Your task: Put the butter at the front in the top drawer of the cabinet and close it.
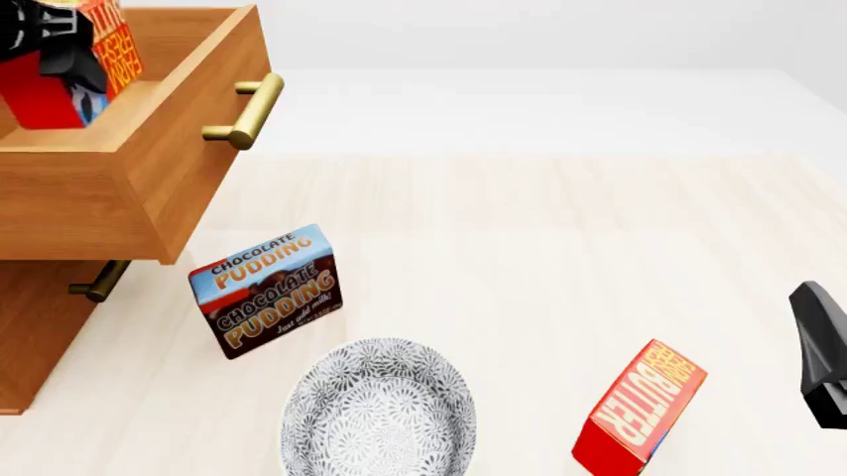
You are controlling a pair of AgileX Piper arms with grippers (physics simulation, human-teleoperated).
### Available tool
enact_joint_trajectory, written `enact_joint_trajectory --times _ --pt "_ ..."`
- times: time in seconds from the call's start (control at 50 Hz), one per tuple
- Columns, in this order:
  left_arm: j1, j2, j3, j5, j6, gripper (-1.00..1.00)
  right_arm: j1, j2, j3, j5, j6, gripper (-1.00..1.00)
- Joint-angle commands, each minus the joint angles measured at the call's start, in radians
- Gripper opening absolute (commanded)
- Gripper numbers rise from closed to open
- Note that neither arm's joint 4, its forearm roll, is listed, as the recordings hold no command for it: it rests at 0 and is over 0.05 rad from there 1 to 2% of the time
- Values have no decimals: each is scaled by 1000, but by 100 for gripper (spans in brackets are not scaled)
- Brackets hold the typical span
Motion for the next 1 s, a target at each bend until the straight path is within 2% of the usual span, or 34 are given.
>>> enact_joint_trajectory --times 0.02,0.28,1.0 --pt "-7 4 26 -51 6 -100 1 -7 7 0 2 100" --pt "-16 26 69 -110 1 -100 1 -7 7 0 2 100" --pt "-21 38 117 -154 -6 -100 1 -7 7 0 2 100"
